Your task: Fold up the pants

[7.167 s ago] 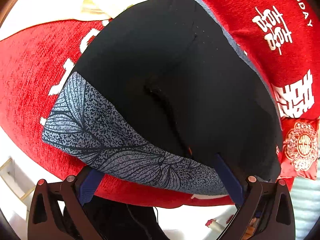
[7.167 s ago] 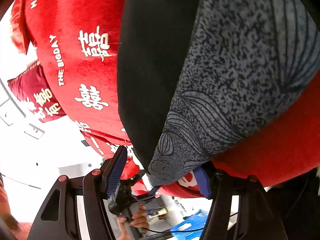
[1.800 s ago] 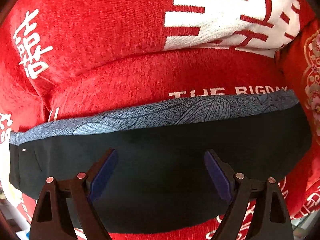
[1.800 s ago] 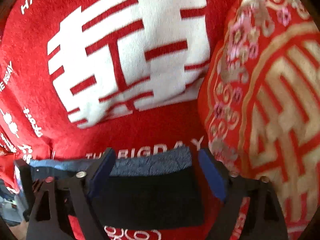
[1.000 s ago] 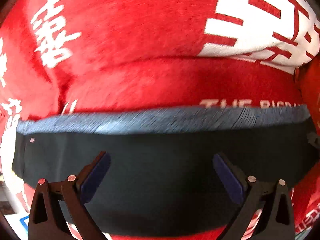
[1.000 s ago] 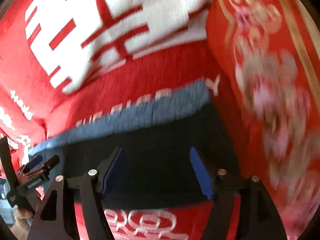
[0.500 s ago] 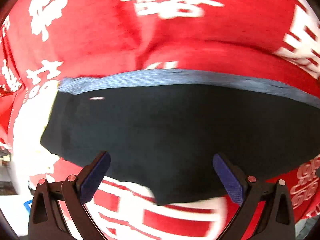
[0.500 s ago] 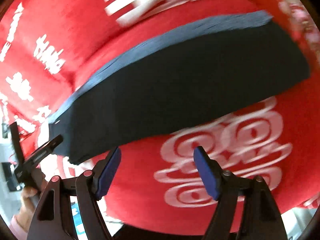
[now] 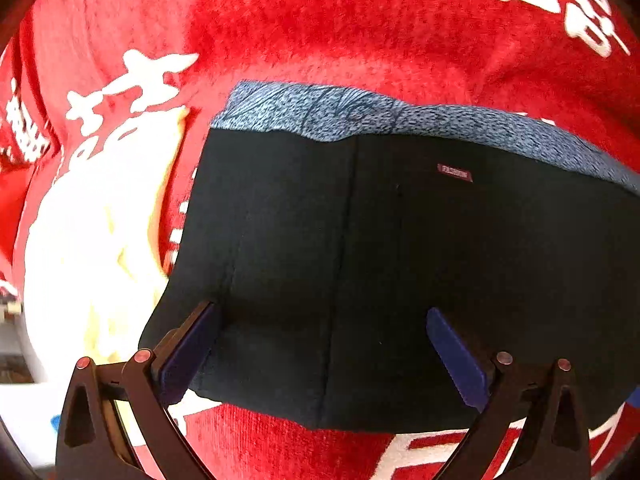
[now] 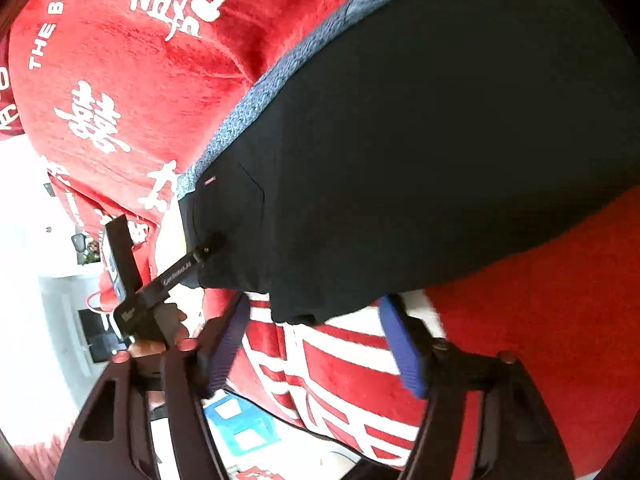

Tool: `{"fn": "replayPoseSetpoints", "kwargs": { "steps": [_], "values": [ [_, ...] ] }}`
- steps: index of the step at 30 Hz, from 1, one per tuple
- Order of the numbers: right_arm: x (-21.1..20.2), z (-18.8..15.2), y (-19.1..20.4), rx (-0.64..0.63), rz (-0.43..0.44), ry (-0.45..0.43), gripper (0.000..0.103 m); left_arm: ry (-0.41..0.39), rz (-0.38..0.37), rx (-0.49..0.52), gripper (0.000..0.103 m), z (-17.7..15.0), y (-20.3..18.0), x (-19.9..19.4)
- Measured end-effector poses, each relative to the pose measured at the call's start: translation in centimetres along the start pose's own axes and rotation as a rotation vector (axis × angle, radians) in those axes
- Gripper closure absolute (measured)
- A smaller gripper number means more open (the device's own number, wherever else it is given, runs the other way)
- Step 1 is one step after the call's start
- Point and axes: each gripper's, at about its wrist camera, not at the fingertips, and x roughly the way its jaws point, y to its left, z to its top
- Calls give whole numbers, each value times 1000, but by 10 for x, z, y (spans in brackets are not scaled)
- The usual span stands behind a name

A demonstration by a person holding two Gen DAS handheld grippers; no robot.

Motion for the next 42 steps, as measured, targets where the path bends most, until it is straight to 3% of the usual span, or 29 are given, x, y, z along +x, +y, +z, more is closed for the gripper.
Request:
{"fn": "replayPoseSetpoints", "kwargs": {
  "steps": [4, 15, 26, 27, 28, 34, 38, 42],
  "values": [
    [-1, 0, 1, 6, 4, -5, 59, -7, -40, 2, 0, 0, 5, 5],
    [-10, -8, -5, 85, 78, -15, 57, -7, -57, 13, 0, 5, 10, 10],
    [13, 7, -8, 151, 103, 10, 58, -7, -57, 13, 0, 3, 9, 6],
    [9, 8, -4, 135, 90, 6, 68, -5, -58, 14, 0, 3, 10, 6],
    [5, 10, 2, 99, 65, -7, 89, -3, -61, 15, 0, 4, 10, 6],
    [2, 2, 9, 24, -76, -28, 96, -15, -72, 31, 0, 2, 12, 7],
    [0, -14, -4, 78, -83, -12, 97, -16, -75, 45, 0, 1, 12, 7],
    [-16, -17, 12, -32, -184, 29, 94, 25, -35, 40, 0, 10, 6, 0]
  ]
}}
